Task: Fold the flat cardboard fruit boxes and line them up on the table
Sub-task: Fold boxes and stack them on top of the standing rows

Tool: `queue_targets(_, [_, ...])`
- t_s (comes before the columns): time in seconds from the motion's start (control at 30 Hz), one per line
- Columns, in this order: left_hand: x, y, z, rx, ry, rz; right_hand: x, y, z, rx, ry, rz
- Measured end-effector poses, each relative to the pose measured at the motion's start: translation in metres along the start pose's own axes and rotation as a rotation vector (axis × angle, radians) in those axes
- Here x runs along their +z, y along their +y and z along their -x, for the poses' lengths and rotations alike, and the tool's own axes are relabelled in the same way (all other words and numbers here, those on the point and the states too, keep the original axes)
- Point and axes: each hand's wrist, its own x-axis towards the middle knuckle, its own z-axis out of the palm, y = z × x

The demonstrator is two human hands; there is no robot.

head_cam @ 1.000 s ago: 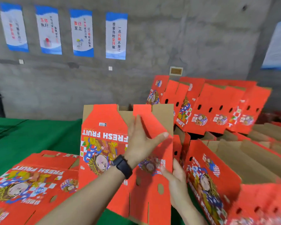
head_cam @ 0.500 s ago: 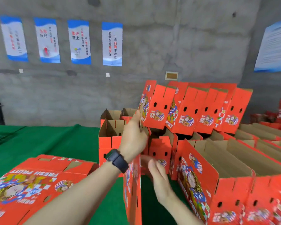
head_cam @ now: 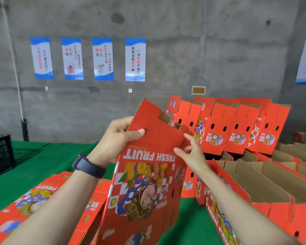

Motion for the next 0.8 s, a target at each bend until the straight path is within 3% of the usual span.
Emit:
queue_targets(0.1, [-0.015, -0.018, 0.003, -0.037, 0.013, 0.101, -0.014, 0.002, -0.007, 0.089, 0.018, -0.009])
queue_targets(0.2, [-0.026, -0.035, 0.005, -0.070, 0.017, 0.181, -0.023, 0.008, -0.008, 0.184, -0.108, -0.118])
queue_targets(0.3, [-0.033, -0.050, 0.004, -0.077, 0.047, 0.232, -0.030, 0.014, -0.006, 0.222, -0.206, -0.061])
queue_targets(0.47, [-0.042, -0.070, -0.002, -0.066, 0.130, 0.156, -0.031, 0.018, 0.004, 0.269, -0.388, 0.148])
queue_targets(0.57, [-0.052, -0.080, -0.007, -0.061, 0.124, -0.022, -0.029, 0.024, 0.010, 0.245, -0.352, 0.158])
queue_targets(0.67, [-0.064, -0.083, -0.010, -0.053, 0.036, -0.318, -0.033, 0.031, 0.017, 0.219, -0.256, 0.086])
queue_targets(0.8, [-0.079, -0.075, -0.007, -0.237, -0.246, -0.331, -0.037, 0.038, 0.028, 0.140, -0.159, 0.057])
